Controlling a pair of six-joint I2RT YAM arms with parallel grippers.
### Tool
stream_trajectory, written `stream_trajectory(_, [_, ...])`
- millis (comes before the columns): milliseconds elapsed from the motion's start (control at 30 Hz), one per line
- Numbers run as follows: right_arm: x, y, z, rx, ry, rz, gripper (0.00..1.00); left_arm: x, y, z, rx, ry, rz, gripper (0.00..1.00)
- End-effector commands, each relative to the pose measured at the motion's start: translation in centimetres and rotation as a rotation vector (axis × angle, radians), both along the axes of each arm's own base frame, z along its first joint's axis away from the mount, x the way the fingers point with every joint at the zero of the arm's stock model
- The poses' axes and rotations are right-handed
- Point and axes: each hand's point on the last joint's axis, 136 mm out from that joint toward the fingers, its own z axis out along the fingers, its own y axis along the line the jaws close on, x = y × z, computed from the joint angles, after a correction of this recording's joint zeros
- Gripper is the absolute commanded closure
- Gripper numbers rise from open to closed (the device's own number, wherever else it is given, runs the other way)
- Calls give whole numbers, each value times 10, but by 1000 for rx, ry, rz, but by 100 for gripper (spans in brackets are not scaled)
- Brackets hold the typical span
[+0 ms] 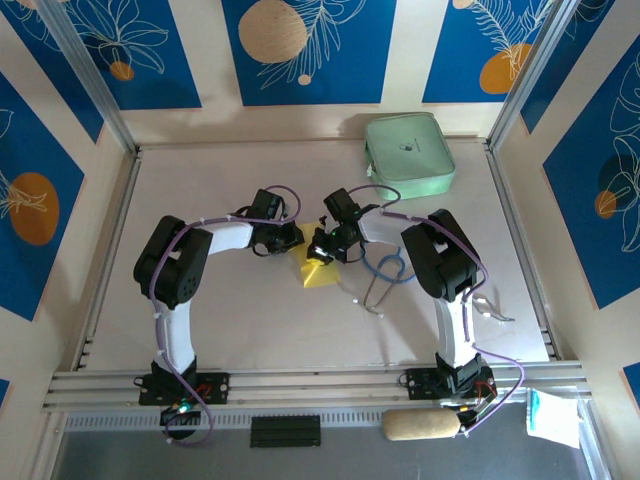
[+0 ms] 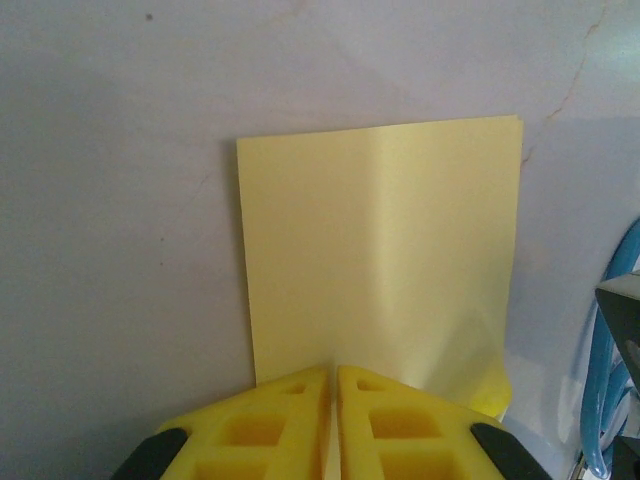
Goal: Fold a paper plane with a square sheet of paper (pick it up from the middle)
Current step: Fold the triangle a second time at the center of the table.
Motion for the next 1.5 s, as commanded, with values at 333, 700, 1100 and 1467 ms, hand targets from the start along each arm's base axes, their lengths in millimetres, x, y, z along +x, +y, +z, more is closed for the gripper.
stream_trajectory(333, [3,1,-5,-21,5,-7,100,-24,13,-38,61,122,10,87])
stream_trajectory(700, [1,-2,-9,-34,17,-14,100,-24,13,-38,61,123,10,87])
stream_trajectory(1100, [-4,-6,-8,-44,20,-9,100,-25,13,-39,62,124,9,87])
stream_trajectory(1467, [-5,-7,-9,-48,20,-9,100,-25,13,-38,60,124,8,87])
